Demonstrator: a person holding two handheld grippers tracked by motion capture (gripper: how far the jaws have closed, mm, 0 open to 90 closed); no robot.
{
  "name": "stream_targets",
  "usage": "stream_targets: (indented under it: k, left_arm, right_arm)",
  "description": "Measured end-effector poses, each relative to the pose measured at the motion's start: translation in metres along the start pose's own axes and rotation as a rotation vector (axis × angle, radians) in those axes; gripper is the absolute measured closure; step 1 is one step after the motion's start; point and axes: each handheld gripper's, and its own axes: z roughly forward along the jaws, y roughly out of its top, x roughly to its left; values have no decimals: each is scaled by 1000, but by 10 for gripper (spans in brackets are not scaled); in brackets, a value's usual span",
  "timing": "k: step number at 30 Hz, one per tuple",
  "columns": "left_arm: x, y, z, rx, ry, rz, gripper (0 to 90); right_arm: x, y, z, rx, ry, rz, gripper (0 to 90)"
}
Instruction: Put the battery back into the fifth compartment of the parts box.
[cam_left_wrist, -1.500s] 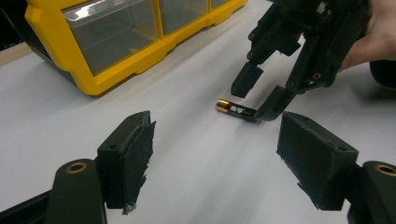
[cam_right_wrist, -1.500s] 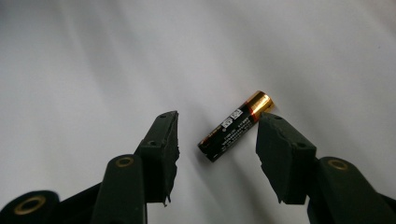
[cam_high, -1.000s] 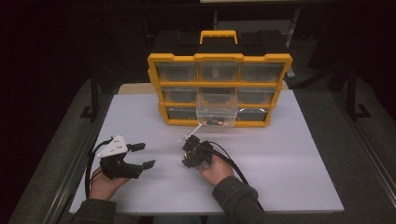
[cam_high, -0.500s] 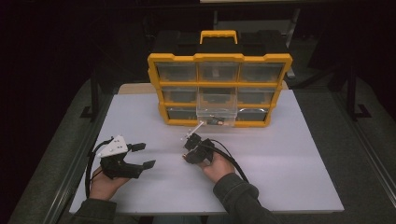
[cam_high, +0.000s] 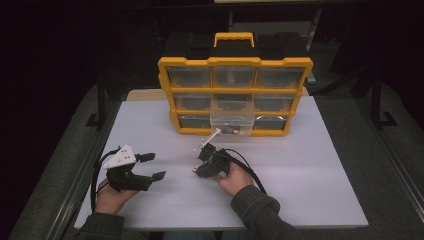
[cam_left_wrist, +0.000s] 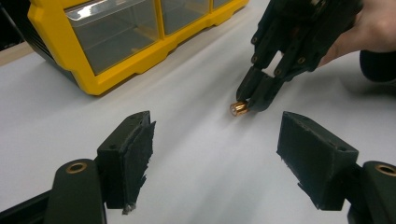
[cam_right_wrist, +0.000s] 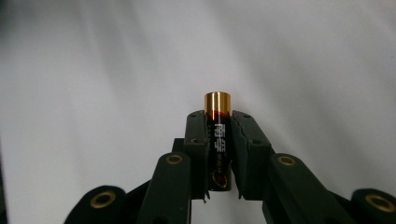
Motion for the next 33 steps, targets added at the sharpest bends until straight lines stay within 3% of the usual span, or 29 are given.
stream_targets:
  k: [5,14,15,20,24,30,33]
  left_arm:
    - [-1,0,1,-6,-1,-5,264]
    - [-1,1,1,-9,-1,-4,263]
    - [-2,1,1,-17,-2,-17,262]
    - [0,1,0,-3,2,13,262]
    - [0,1,1,-7,1,8,262]
    - [0,1,0,-8,2,16,262]
    - [-1,1,1,-13,0,-1,262]
  right_arm:
    - [3,1,-17,-35,37,-15,759]
    - [7,13,-49,-69,42,-98,759]
    - [8,14,-52,-69,45,-93,759]
    - [9,22,-68,-77,66,-113,759]
    - [15,30,-86,-94,71,-129,759]
    - [12,39,-107,-105,67,-128,760]
    - [8,43,-115,-119,75,-136,759]
